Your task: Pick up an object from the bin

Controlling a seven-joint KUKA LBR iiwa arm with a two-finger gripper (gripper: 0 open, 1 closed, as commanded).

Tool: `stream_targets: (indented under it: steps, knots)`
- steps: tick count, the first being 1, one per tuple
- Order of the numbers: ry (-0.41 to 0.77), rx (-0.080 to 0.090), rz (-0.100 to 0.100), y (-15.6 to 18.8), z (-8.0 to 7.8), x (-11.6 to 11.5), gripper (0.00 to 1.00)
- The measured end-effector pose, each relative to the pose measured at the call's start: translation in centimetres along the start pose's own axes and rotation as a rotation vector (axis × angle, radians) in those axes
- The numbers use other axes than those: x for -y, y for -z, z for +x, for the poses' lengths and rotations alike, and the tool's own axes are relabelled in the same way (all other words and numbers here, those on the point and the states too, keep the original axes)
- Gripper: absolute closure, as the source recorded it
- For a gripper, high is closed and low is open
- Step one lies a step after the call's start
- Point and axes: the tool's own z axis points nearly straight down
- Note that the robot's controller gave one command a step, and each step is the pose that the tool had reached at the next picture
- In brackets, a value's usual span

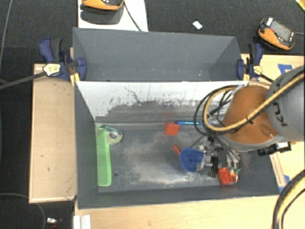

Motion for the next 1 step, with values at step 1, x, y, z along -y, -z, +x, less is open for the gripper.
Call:
stream_targets:
  steps: [1]
  knots:
    - [0.003,0.005,0.000,2.18,-0.17,0.00,1.00]
